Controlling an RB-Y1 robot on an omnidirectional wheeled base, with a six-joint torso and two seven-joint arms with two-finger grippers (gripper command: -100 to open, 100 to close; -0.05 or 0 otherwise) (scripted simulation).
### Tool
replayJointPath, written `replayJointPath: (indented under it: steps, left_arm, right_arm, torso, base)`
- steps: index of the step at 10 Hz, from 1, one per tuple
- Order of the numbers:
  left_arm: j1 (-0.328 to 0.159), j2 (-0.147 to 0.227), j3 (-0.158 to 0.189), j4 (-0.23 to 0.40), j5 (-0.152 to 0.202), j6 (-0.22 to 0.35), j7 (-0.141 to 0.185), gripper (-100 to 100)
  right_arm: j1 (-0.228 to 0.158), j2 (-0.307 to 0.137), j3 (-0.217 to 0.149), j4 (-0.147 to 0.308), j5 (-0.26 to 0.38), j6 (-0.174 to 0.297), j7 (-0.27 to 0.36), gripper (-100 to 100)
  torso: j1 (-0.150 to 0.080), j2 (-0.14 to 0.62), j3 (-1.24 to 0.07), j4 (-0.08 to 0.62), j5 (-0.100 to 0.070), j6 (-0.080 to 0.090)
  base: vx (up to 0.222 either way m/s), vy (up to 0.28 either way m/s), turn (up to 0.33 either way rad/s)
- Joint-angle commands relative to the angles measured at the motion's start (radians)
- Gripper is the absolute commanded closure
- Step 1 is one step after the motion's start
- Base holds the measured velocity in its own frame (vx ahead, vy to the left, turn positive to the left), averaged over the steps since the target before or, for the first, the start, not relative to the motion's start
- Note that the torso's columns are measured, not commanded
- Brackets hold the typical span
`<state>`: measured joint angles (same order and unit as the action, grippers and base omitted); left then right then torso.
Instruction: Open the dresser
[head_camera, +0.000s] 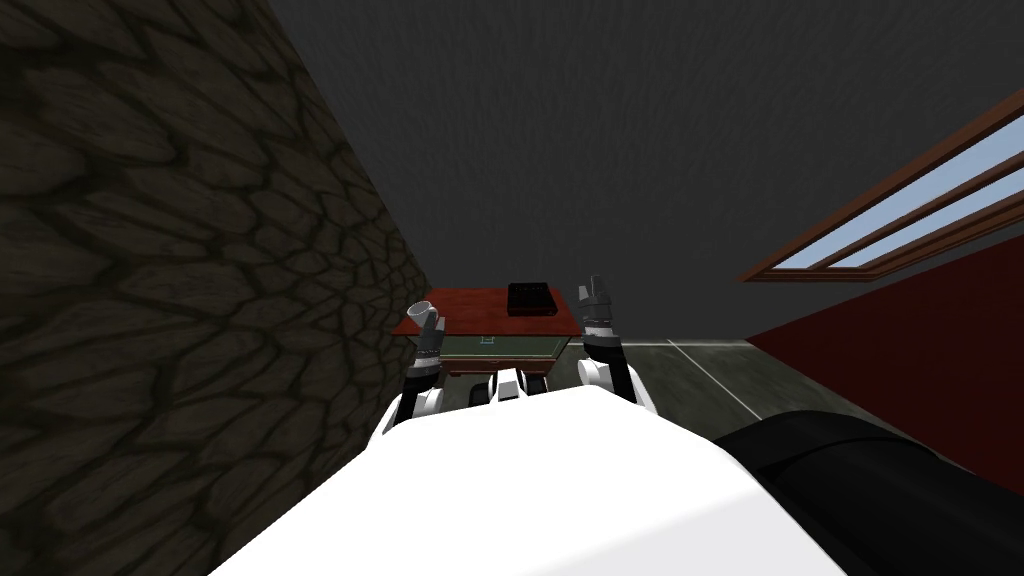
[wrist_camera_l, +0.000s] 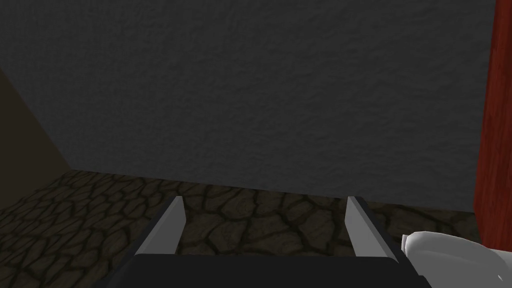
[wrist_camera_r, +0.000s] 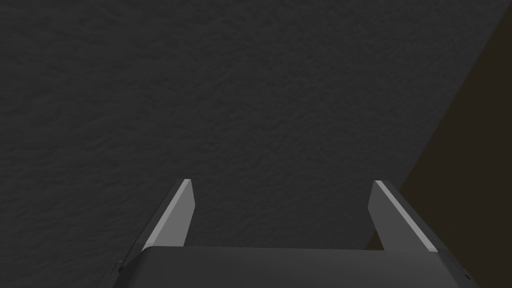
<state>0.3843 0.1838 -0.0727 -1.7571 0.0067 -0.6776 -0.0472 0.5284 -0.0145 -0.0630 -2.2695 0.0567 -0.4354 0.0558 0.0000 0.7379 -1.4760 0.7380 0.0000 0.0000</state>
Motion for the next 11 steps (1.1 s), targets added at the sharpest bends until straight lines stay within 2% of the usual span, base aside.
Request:
replayJointPath:
  steps: [1, 4, 5, 6, 7, 10, 11]
  left_arm:
    - [-0.016, 0.003, -0.003, 0.067, 0.005, -0.042, 0.001, -100]
    - [-0.029, 0.002, -0.007, 0.13, 0.007, -0.068, 0.0, -100]
    - [-0.043, 0.001, -0.01, 0.173, 0.009, -0.094, -0.001, -100]
    - [-0.043, 0.001, -0.01, 0.183, 0.009, -0.094, -0.001, -100]
    - [-0.058, -0.001, -0.014, 0.224, 0.011, -0.121, -0.002, -100]
    - [-0.072, -0.002, -0.017, 0.29, 0.014, -0.148, -0.003, -100]
    - [-0.087, -0.004, -0.021, 0.325, 0.016, -0.175, -0.003, -100]
  right_arm:
    - [0.0, 0.0, 0.0, 0.0, 0.0, 0.0, 0.0, 0]
    - [0.0, 0.0, 0.0, 0.0, 0.0, 0.0, 0.0, 0]
    - [0.0, 0.0, 0.0, 0.0, 0.0, 0.0, 0.0, 0]
    - [0.0, 0.0, 0.0, 0.0, 0.0, 0.0, 0.0, 0]
    - [0.0, 0.0, 0.0, 0.0, 0.0, 0.0, 0.0, 0]
    - [0.0, 0.0, 0.0, 0.0, 0.0, 0.0, 0.0, 0]
    - [0.0, 0.0, 0.0, 0.0, 0.0, 0.0, 0.0, 0]
  torso:
    - [0.0, 0.0, 0.0, 0.0, 0.0, 0.0]
    - [0.0, 0.0, 0.0, 0.0, 0.0, 0.0]
    - [0.0, 0.0, 0.0, 0.0, 0.0, 0.0]
    - [0.0, 0.0, 0.0, 0.0, 0.0, 0.0]
    - [0.0, 0.0, 0.0, 0.0, 0.0, 0.0]
    - [0.0, 0.0, 0.0, 0.0, 0.0, 0.0]
    - [0.0, 0.0, 0.0, 0.0, 0.0, 0.0]
  base:
    - [-0.007, -0.019, -0.021]
    - [-0.003, -0.019, -0.014]
    - [-0.005, -0.021, -0.019]
    - [-0.004, -0.02, -0.013]
    - [-0.003, -0.025, -0.024]
    - [-0.004, -0.022, -0.014]
    - [-0.002, -0.023, -0.021]
